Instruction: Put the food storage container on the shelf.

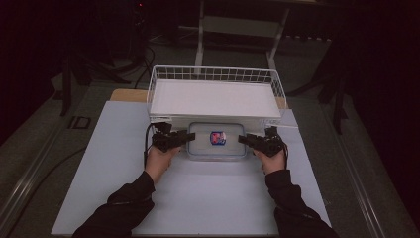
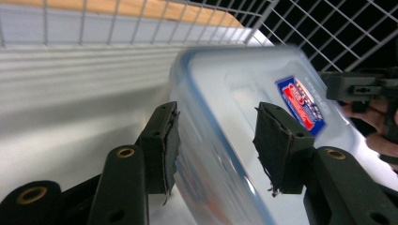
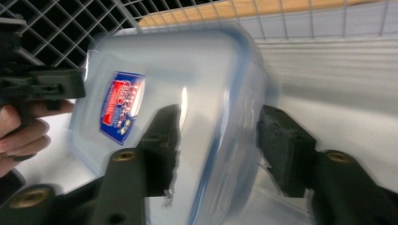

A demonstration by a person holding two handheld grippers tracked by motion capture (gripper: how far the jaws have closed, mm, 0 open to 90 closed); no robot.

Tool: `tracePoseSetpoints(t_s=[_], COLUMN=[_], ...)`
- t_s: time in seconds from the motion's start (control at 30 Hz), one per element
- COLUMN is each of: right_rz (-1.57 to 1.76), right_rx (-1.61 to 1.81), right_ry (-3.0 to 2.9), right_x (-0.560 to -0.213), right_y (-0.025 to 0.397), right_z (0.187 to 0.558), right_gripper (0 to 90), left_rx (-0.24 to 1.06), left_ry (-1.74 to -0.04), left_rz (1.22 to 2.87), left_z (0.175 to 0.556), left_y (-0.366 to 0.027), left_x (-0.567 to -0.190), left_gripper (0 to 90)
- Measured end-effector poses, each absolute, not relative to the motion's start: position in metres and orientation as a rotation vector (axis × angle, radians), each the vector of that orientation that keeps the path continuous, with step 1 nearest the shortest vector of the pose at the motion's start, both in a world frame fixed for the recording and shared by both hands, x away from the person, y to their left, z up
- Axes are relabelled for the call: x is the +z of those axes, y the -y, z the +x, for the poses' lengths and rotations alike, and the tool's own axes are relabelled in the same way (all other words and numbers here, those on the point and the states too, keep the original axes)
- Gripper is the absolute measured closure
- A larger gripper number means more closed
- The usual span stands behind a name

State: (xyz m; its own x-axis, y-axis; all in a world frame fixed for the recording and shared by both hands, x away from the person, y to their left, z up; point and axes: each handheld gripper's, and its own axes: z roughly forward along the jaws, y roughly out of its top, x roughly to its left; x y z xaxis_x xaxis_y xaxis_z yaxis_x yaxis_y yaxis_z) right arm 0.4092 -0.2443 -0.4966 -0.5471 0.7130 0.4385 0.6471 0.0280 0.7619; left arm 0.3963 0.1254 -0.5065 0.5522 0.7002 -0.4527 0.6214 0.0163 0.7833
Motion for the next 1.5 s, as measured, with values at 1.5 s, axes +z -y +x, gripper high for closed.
tracePoseSetpoints(t_s=[1.5], right_rz=[1.218], right_rx=[1.668], right_ry=[-2.239], right_x=[-0.473], right_y=[0.211], right_z=[0.33], right_gripper=[46.2], left_rx=[0.131], left_ry=[-1.012], left_rz=[1.712], left_z=[0.343], left_y=[-0.137], left_x=[-0.501], left_gripper=[14.6])
